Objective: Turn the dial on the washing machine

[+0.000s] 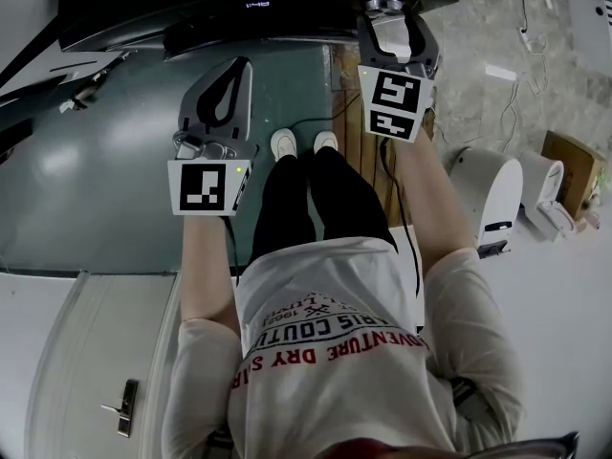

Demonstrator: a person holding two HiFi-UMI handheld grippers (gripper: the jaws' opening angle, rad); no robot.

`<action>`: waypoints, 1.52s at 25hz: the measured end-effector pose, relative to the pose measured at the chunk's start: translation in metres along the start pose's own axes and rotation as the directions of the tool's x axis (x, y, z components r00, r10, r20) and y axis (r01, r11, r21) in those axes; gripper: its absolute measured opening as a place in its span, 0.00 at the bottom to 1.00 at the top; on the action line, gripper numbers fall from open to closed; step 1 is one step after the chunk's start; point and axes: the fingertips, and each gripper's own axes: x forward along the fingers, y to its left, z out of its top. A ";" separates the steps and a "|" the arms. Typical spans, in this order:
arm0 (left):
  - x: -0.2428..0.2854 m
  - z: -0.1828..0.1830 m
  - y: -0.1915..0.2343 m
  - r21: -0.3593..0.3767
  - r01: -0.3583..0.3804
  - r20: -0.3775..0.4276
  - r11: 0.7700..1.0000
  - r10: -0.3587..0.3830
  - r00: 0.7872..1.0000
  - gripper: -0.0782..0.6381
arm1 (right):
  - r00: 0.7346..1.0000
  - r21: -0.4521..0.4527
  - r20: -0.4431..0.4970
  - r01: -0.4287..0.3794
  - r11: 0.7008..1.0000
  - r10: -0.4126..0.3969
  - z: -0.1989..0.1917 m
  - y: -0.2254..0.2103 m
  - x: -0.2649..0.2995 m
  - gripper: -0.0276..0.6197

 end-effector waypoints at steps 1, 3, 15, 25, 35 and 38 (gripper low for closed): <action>0.000 0.001 0.000 0.008 0.002 0.002 1.000 -0.002 1.000 0.13 | 1.000 0.040 -0.005 -0.009 0.999 0.009 -0.001 -0.002 0.000 0.47; 0.000 0.003 0.000 0.024 0.008 0.004 1.000 -0.008 1.000 0.13 | 1.000 0.102 -0.012 -0.017 0.995 0.019 -0.004 -0.005 0.001 0.47; 0.001 0.010 -0.002 0.068 0.027 -0.004 0.997 -0.027 1.000 0.13 | 0.999 -0.019 0.020 0.035 0.999 -0.034 0.004 -0.001 -0.003 0.49; 0.004 0.007 -0.001 0.081 0.028 -0.017 0.996 -0.027 1.000 0.13 | 0.992 -0.333 0.070 0.122 0.935 -0.105 0.001 0.004 0.002 0.50; 0.008 0.006 -0.004 0.085 0.030 -0.023 0.996 -0.028 0.999 0.13 | 1.000 -0.073 0.026 -0.006 0.997 0.008 0.001 0.001 0.002 0.48; 0.010 0.007 -0.004 0.088 0.032 -0.025 0.996 -0.030 0.999 0.13 | 0.999 0.092 0.010 -0.049 0.995 0.049 -0.001 -0.004 0.003 0.48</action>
